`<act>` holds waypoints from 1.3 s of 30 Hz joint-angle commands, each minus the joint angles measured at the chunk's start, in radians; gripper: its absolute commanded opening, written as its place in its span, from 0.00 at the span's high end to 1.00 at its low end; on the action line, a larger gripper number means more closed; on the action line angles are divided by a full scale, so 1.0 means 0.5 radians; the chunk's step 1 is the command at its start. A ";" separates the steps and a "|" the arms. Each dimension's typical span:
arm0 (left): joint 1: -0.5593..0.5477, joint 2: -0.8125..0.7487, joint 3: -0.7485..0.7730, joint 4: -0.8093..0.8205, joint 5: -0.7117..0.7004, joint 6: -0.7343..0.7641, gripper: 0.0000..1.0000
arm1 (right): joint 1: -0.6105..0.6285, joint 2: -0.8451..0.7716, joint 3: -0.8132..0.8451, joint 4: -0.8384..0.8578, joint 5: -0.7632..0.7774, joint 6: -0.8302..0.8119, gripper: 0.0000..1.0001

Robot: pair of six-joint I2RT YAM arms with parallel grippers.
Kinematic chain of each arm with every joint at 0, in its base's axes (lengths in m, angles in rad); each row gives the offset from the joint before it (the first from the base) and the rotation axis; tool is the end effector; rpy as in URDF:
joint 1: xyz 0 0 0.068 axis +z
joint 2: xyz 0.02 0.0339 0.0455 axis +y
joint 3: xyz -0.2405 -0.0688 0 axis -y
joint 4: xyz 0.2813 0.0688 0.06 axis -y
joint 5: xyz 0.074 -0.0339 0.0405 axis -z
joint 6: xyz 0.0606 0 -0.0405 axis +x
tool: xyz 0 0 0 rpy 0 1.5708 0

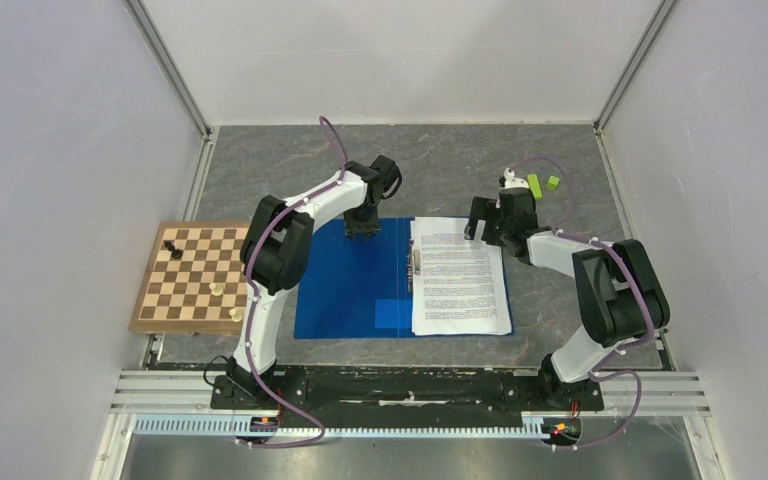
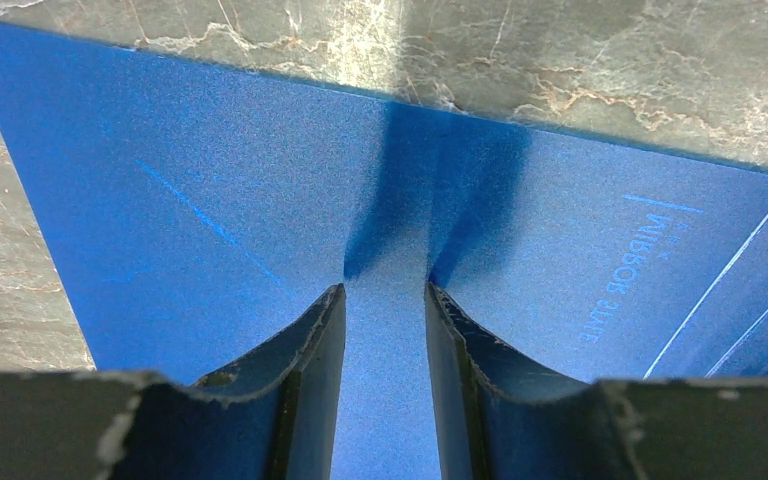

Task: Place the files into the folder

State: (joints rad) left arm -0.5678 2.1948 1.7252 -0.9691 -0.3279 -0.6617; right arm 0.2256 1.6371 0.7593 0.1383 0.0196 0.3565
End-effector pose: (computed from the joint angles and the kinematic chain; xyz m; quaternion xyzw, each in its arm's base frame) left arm 0.3948 -0.2287 0.1047 -0.0570 0.9828 0.0955 0.1471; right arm 0.3523 0.0796 0.0847 0.0638 0.9126 0.1073 0.3894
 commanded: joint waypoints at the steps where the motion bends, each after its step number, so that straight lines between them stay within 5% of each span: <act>1: 0.010 0.080 0.020 0.041 0.057 0.022 0.58 | 0.061 -0.036 0.055 0.043 0.030 -0.023 0.02; 21: 0.018 0.065 0.008 0.022 0.039 0.013 0.58 | 0.203 -0.041 0.181 -0.206 0.366 -0.157 0.02; 39: 0.025 0.072 0.007 0.021 0.057 -0.005 0.58 | 0.128 -0.587 -0.328 -0.292 -0.013 0.055 0.02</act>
State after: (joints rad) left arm -0.5583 2.1948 1.7252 -0.9718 -0.3256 -0.6621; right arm 0.2859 1.4178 0.6773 -0.0078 0.0780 0.3412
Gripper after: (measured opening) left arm 0.419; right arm 0.979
